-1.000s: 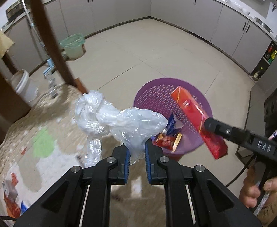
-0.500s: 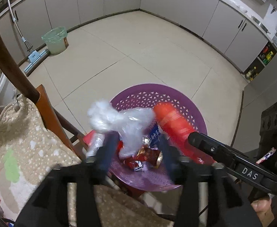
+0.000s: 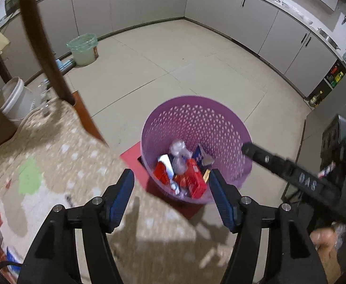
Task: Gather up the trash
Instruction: 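Open both grippers to drop the bag and red box into the wastebasket, then move both grippers back from the wastebasket to the mattress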
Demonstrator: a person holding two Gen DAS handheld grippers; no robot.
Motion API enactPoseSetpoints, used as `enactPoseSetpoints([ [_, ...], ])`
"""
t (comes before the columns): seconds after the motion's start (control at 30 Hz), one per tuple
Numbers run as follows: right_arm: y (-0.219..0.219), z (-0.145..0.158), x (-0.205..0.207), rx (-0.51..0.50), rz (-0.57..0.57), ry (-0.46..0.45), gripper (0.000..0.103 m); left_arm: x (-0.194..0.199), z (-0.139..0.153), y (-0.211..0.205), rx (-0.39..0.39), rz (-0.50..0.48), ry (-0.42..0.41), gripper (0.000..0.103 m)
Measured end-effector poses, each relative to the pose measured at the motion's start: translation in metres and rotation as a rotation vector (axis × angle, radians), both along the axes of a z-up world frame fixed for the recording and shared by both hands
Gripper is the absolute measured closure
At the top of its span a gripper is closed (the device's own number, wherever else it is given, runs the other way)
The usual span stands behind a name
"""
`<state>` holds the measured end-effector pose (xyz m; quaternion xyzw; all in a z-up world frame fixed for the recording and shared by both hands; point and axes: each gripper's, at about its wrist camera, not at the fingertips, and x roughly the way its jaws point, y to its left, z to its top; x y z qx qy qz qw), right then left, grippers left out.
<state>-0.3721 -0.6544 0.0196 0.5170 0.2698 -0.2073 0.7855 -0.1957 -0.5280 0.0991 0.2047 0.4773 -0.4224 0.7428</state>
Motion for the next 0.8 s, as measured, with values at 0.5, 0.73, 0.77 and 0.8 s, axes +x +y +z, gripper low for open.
enactPoseSetpoints([
  [0.5, 0.084, 0.054, 0.006, -0.107, 0.109, 0.013, 0.047, -0.034, 0.019, 0.147, 0.002, 0.181, -0.023, 0.038],
  [0.73, 0.146, 0.083, 0.030, -0.174, 0.236, 0.033, 0.044, -0.029, 0.034, 0.262, -0.026, 0.361, -0.082, 0.038],
  [0.77, 0.158, 0.087, 0.036, -0.189, 0.264, 0.039, 0.044, -0.027, 0.037, 0.278, -0.028, 0.387, -0.090, 0.038],
  [0.8, 0.167, 0.090, 0.042, -0.199, 0.286, 0.043, 0.044, -0.025, 0.039, 0.301, -0.030, 0.427, -0.103, 0.038],
])
